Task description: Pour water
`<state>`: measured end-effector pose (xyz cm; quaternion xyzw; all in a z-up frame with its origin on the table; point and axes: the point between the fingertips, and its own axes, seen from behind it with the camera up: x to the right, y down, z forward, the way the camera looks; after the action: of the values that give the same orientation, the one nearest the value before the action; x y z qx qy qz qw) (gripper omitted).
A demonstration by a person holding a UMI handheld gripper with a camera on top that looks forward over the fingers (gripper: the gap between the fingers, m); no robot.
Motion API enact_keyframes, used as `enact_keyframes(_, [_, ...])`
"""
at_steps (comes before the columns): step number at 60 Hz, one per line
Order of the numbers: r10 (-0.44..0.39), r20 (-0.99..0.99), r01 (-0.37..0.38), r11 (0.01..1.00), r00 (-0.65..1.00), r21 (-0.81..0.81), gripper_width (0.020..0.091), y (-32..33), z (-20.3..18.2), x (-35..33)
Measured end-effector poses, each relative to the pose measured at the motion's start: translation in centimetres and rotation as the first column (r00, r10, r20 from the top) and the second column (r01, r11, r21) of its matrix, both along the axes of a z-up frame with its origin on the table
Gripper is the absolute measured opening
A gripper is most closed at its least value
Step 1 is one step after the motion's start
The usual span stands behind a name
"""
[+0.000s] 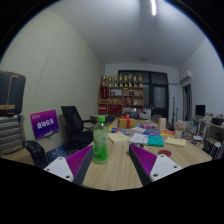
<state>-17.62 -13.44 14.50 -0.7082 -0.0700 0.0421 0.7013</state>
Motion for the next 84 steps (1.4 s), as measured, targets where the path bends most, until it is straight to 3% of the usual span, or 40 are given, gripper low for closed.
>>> enact_keyframes(13, [-0.01,0.012,0.01,1.0,1.0,-0.016,0.083,10.9,-1.2,-6.2])
enact_keyframes(30, [-0.146,-0.035,0.145,0.989,0.989,-0.035,0.0832,20.3,-1.9,-6.7])
enact_keyframes(31, [-0.151,-0.04,0.15,0.988,0.988,-0.035,0.0823,20.7,-2.0,-6.7])
enact_keyframes(35, [-0.182,-0.054,0.179,0.982,0.982,-0.055,0.0555,21.9,-2.7,-6.3])
enact_keyframes(43, [-0.194,-0.064,0.195,0.981,0.979,-0.002,0.0501,22.3,-2.8,-6.3])
enact_keyframes(55, [-0.135,-0.04,0.134,0.991,0.99,-0.008,0.0454,23.2,-2.7,-6.7])
enact_keyframes(60, [-0.07,-0.038,0.069,0.997,0.997,-0.029,0.043,23.8,-2.7,-8.0])
enact_keyframes(69, [0.007,-0.322,-0.023,0.999,0.947,-0.044,0.043,25.7,1.4,-7.6])
enact_keyframes(76, [0.043,-0.728,-0.127,0.99,0.684,-0.06,0.0432,27.4,3.7,-5.3])
enact_keyframes(84, [-0.052,-0.989,-0.257,0.963,0.137,-0.086,0.0429,27.8,3.4,-3.4])
